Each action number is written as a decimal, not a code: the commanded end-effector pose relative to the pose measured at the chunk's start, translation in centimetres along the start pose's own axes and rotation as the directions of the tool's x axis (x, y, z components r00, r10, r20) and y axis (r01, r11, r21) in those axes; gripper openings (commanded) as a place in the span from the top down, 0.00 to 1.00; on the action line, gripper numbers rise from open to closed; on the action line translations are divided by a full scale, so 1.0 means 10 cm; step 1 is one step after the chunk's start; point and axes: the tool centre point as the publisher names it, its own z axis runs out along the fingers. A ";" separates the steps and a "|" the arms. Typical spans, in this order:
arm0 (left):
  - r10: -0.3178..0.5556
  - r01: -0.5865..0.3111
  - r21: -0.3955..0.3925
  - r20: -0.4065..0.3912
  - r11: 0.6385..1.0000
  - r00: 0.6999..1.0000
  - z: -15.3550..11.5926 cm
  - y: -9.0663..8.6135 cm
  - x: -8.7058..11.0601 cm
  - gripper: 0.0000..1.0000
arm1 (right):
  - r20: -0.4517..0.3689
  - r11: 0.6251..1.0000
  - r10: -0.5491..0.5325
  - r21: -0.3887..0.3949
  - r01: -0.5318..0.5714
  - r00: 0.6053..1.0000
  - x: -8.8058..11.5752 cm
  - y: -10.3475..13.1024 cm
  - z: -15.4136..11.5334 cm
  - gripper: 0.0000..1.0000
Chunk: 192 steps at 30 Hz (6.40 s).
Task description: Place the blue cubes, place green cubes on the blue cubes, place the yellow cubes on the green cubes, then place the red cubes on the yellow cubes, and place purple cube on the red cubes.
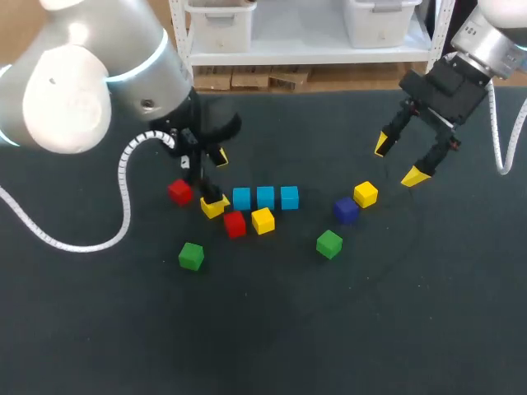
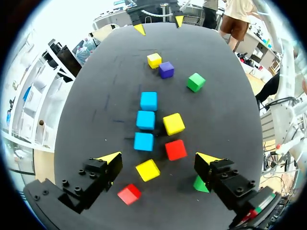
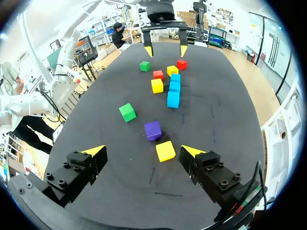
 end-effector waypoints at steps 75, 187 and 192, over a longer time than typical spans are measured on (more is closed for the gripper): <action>-0.002 0.003 0.008 -0.086 1.000 0.996 -0.10 -0.37 0.31 1.00 | 0.002 1.000 -0.001 -0.001 0.001 1.000 0.00 -0.01 0.00 0.00; 0.057 -0.054 0.051 -0.045 0.997 0.997 0.59 0.35 -0.27 0.11 | 0.002 1.000 -0.001 -0.001 0.001 1.000 0.00 -0.01 0.00 0.00; 0.055 -0.053 0.046 -0.040 0.998 0.998 0.55 0.36 -0.27 0.20 | 0.002 1.000 -0.001 -0.001 0.001 1.000 0.00 -0.01 0.00 0.00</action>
